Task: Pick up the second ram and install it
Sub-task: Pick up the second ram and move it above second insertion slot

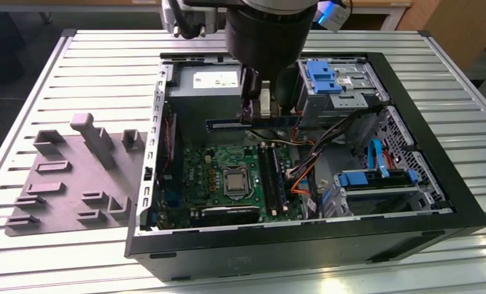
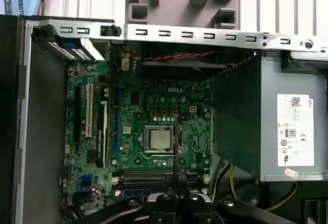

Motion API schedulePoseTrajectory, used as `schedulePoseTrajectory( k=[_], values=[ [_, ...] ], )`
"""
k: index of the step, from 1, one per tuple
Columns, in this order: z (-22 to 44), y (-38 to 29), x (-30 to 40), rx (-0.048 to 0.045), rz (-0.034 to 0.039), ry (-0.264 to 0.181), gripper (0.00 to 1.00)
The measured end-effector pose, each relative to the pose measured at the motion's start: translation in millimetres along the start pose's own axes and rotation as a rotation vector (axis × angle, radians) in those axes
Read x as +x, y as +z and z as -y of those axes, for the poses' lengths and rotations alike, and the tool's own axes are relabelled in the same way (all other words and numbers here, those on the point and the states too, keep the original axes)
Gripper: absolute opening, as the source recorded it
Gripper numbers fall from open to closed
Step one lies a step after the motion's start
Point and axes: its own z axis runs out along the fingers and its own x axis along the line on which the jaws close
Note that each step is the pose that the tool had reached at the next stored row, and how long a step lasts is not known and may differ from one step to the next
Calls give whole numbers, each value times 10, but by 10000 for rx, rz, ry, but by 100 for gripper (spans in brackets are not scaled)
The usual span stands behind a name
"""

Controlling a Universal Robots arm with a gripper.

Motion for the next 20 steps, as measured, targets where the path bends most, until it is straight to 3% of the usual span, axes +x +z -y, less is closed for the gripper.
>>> schedulePoseTrajectory(
  k=[13, 20],
  values=[
    [41, 171, 1, -67, 1, 7, 12],
    [127, 235, 9, -113, 0, 12, 12]
  ],
)
